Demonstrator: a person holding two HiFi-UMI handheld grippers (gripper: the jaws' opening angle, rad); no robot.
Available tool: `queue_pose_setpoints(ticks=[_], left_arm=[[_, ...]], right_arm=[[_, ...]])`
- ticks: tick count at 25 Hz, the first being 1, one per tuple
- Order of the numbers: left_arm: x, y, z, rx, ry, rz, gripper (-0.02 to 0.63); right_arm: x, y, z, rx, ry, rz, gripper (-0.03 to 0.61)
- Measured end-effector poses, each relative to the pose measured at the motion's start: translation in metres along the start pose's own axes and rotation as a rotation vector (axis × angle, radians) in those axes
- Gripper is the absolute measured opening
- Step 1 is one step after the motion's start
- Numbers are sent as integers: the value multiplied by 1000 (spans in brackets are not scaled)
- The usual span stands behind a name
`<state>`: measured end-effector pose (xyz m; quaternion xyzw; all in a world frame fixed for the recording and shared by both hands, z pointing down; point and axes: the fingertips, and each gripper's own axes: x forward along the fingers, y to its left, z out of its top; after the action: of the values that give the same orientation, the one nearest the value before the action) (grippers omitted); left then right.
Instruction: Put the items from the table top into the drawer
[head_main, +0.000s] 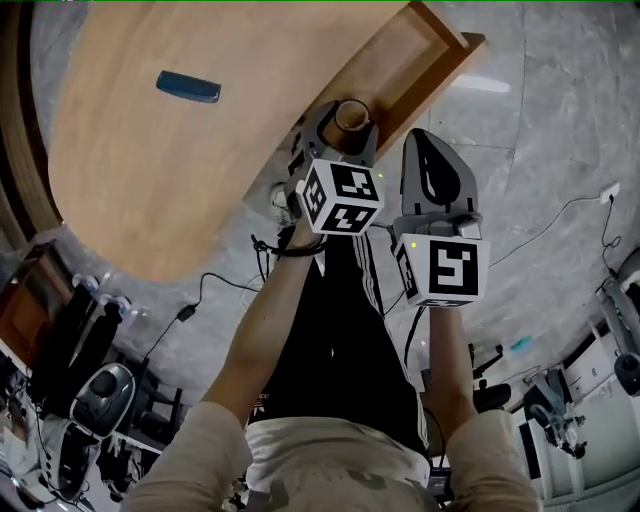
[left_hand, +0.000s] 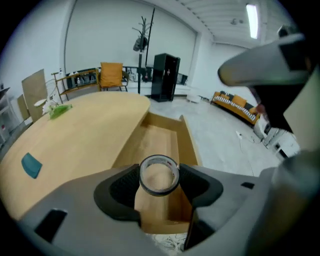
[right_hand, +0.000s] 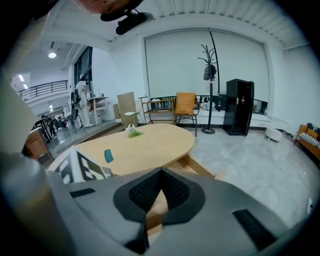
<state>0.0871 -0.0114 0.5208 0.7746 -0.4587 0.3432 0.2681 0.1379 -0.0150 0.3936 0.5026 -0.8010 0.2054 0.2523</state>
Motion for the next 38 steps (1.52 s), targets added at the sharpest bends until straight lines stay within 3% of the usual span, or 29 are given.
queue_pose_setpoints(ticks=[3, 10, 21, 28, 32, 35, 38], left_arm=[[18, -6, -23, 18, 97, 6, 262], [38, -12, -34, 57, 186, -22, 264], [24, -13, -28, -31, 164, -66, 267], [-21, 1, 4, -129, 34, -88, 259], [-50, 32, 36, -226, -107, -57, 186], [-86, 70, 63, -255, -243, 30, 8], [-134, 111, 89, -277, -381, 103, 8]], right_arm=[[-10, -4, -14, 34, 13, -7, 5], [-13, -3, -26, 49, 26, 16, 6], [-5, 7, -21, 47, 10, 31, 5], [4, 19, -10, 42, -11, 55, 6], [16, 30, 6, 4, -27, 83, 5], [22, 44, 25, -42, -46, 104, 5], [24, 66, 54, -82, -83, 131, 6]])
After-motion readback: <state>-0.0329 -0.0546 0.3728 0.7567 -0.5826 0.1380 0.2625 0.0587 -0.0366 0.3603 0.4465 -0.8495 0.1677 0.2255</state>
